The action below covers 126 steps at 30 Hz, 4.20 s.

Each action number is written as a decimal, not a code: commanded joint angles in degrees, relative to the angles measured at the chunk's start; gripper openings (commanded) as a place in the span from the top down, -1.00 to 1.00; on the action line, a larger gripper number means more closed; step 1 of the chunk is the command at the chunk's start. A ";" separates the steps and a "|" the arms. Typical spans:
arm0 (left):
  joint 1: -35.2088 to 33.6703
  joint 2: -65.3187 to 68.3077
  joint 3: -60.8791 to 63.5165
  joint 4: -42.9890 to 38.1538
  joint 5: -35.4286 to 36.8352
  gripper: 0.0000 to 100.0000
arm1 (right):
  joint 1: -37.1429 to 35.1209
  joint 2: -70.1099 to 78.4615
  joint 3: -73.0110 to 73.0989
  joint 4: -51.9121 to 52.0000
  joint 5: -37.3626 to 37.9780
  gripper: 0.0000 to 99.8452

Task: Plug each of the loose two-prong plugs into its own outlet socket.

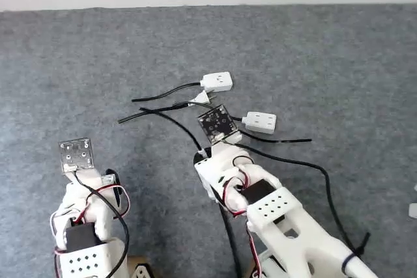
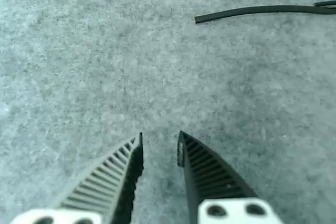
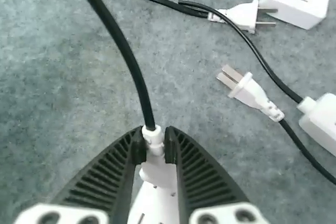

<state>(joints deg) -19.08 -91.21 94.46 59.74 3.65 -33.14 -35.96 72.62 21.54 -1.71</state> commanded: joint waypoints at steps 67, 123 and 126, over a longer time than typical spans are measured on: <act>-4.66 74.90 -37.67 -12.92 -0.53 0.92 | 4.18 -20.26 10.99 14.99 3.34 0.98; -2.37 74.37 -36.79 -12.84 -0.53 0.67 | -6.29 -19.74 2.29 21.58 -14.51 0.43; -2.46 74.37 -36.79 -12.84 -0.53 0.67 | -5.58 -19.65 2.29 21.58 -15.74 0.43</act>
<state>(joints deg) -21.98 -14.81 57.89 46.64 3.65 -38.86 -55.30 75.87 42.99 -15.69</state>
